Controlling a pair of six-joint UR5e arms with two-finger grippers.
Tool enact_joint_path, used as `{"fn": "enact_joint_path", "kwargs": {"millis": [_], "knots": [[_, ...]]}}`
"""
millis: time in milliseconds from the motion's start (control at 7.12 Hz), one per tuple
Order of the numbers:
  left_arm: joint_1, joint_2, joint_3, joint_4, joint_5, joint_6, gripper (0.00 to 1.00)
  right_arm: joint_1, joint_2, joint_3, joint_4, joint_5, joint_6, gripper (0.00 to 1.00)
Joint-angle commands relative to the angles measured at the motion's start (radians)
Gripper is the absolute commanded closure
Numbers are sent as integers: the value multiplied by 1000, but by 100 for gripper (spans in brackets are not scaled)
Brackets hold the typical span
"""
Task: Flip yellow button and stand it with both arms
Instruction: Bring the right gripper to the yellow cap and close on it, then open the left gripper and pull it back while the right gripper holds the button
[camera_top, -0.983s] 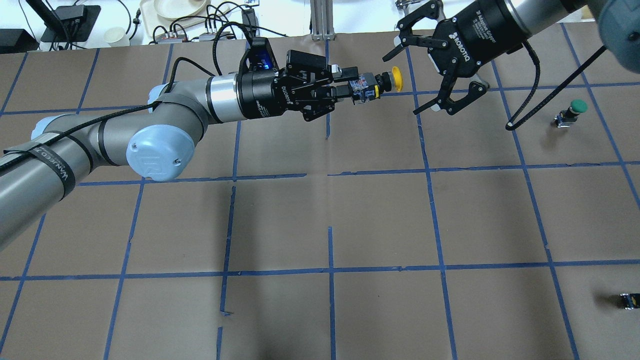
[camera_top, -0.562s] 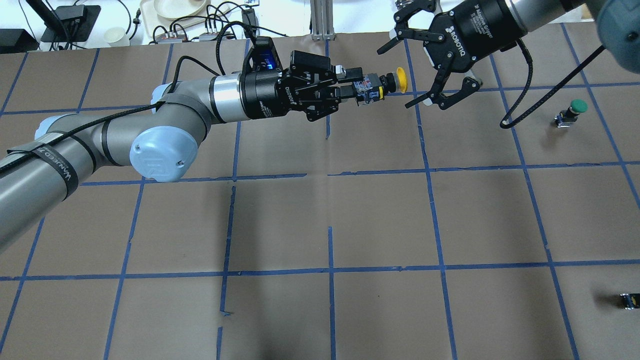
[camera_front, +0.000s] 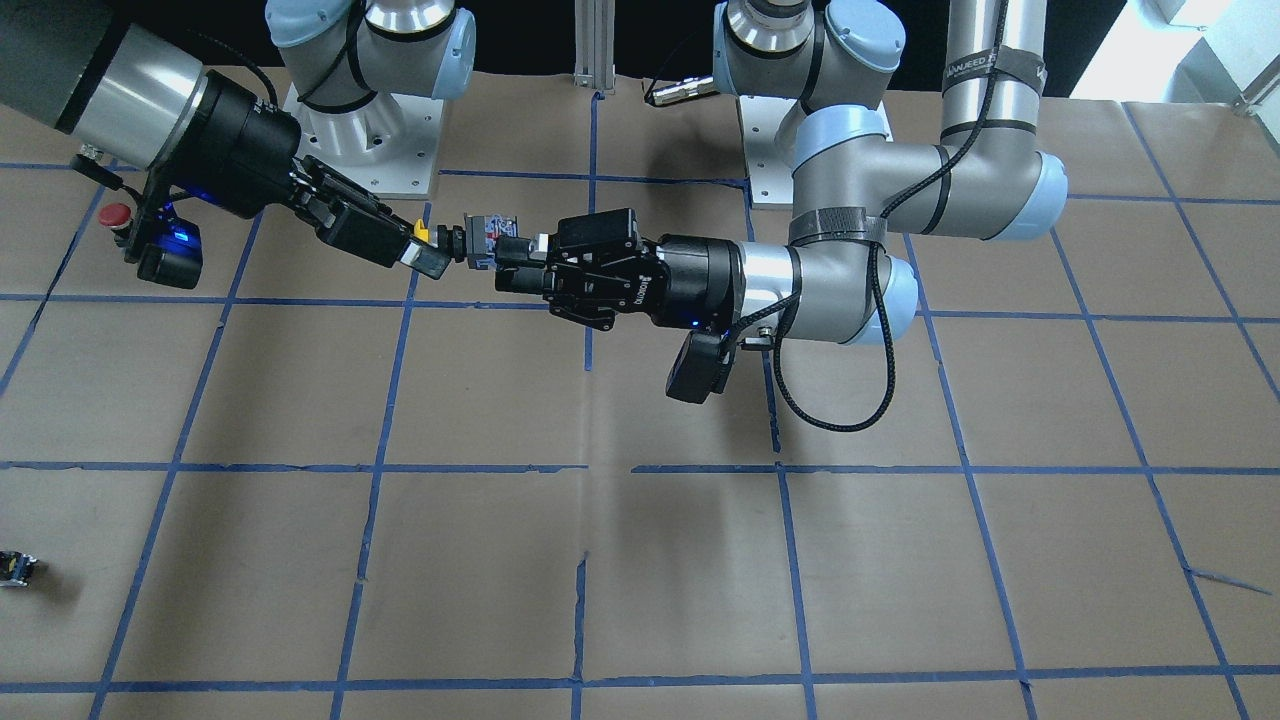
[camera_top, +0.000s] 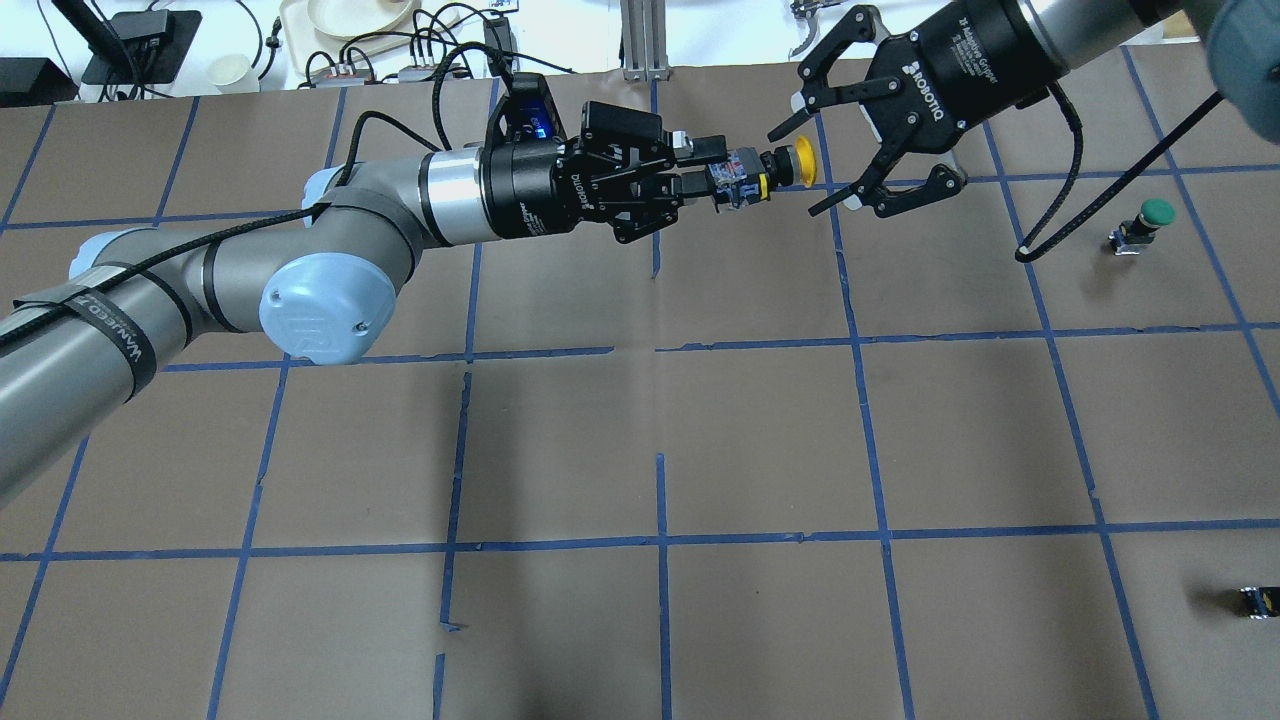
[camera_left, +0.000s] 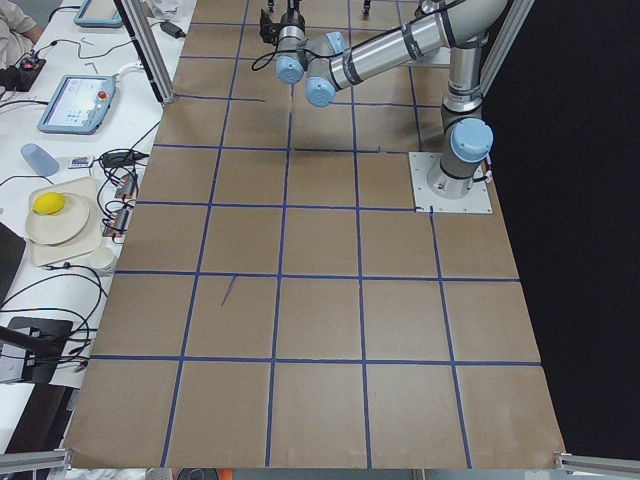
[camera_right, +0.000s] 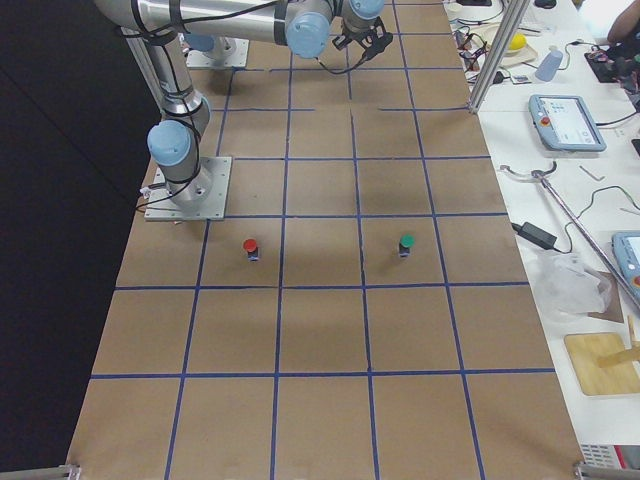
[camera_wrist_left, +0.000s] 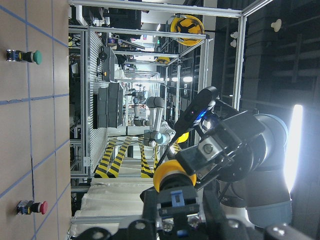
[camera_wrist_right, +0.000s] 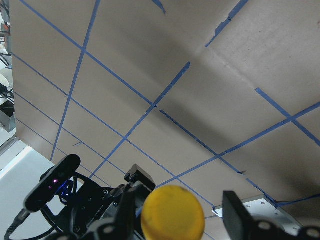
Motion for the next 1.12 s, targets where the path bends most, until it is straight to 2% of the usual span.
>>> {"fn": "enact_joint_path", "kwargs": {"millis": [0, 140, 281, 562, 843, 983], "knots": [[0, 1, 1, 0, 0, 0, 86, 0, -2, -3, -4, 4, 0, 92], [0, 1, 1, 0, 0, -2, 77, 0, -2, -6, -4, 4, 1, 92], [0, 1, -1, 0, 5, -5, 1, -3, -2, -9, -5, 3, 1, 92], [1, 4, 4, 2, 9, -3, 0, -14, 0, -25, -8, -8, 1, 93], [3, 23, 8, 20, 14, -55, 0, -110, 3, -55, -11, -29, -26, 93], [3, 22, 8, 64, 17, -90, 0, -153, 4, -62, -16, -107, -137, 93]]}}
